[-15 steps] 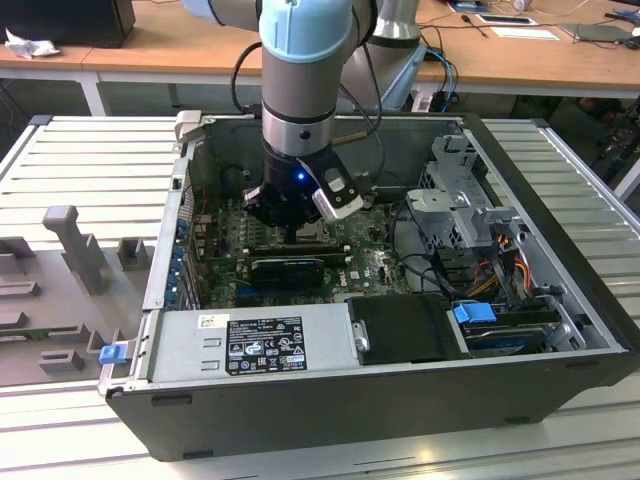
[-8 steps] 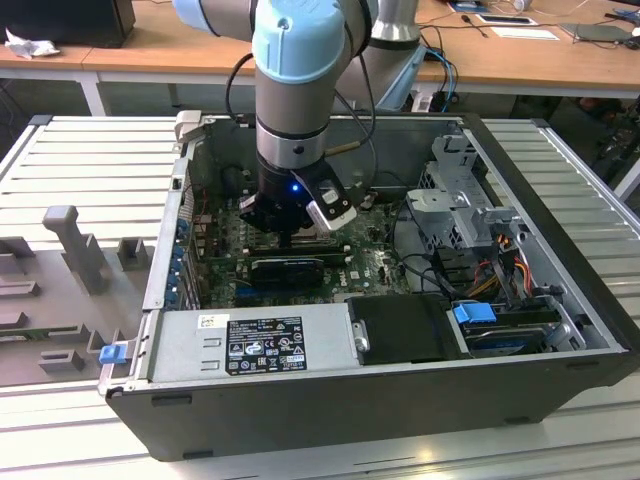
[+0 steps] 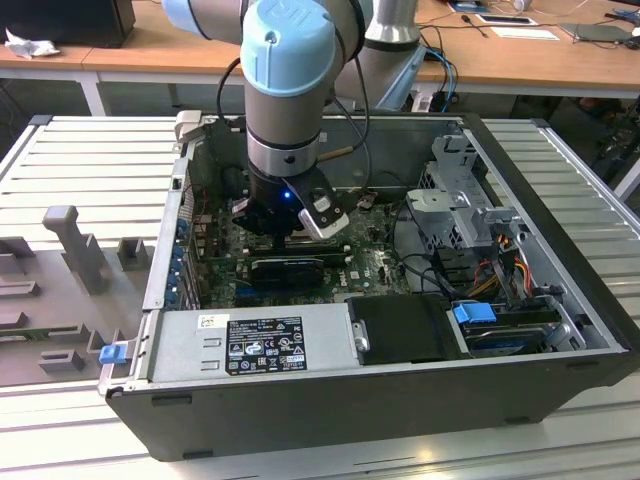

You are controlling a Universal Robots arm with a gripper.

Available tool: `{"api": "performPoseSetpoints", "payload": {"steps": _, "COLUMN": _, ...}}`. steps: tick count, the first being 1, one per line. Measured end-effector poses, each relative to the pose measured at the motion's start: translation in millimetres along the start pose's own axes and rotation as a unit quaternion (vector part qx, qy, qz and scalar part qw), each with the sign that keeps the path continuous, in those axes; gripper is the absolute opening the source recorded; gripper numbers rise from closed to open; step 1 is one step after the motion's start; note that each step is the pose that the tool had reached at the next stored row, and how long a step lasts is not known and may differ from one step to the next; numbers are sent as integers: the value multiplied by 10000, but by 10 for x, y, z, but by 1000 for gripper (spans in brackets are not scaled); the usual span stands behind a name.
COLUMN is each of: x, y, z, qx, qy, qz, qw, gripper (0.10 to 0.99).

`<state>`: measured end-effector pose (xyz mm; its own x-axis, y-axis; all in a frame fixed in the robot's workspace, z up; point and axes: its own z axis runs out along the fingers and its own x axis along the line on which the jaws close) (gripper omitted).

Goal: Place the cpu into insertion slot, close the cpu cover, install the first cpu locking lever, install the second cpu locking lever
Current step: 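Install the second cpu locking lever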

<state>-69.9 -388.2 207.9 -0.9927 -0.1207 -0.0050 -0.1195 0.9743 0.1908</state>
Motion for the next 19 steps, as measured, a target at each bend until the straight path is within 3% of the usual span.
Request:
{"api": "performPoseSetpoints", "payload": {"steps": 4, "x": 17, "y": -13, "z": 37, "qx": -90, "qy": -15, "qz": -13, "qw": 10000, "gripper": 106}}
{"api": "performPoseSetpoints", "payload": {"steps": 6, "x": 19, "y": -19, "z": 67, "qx": -232, "qy": -31, "qz": -20, "qw": 9997, "gripper": 106}}
{"api": "performPoseSetpoints", "payload": {"steps": 10, "x": 26, "y": -22, "z": 97, "qx": -341, "qy": -45, "qz": -27, "qw": 9994, "gripper": 106}}
{"api": "performPoseSetpoints", "payload": {"steps": 13, "x": 35, "y": -24, "z": 104, "qx": -367, "qy": -46, "qz": -32, "qw": 9993, "gripper": 106}}
{"api": "performPoseSetpoints", "payload": {"steps": 19, "x": 36, "y": -5, "z": 15, "qx": -371, "qy": -45, "qz": -31, "qw": 9993, "gripper": 106}}
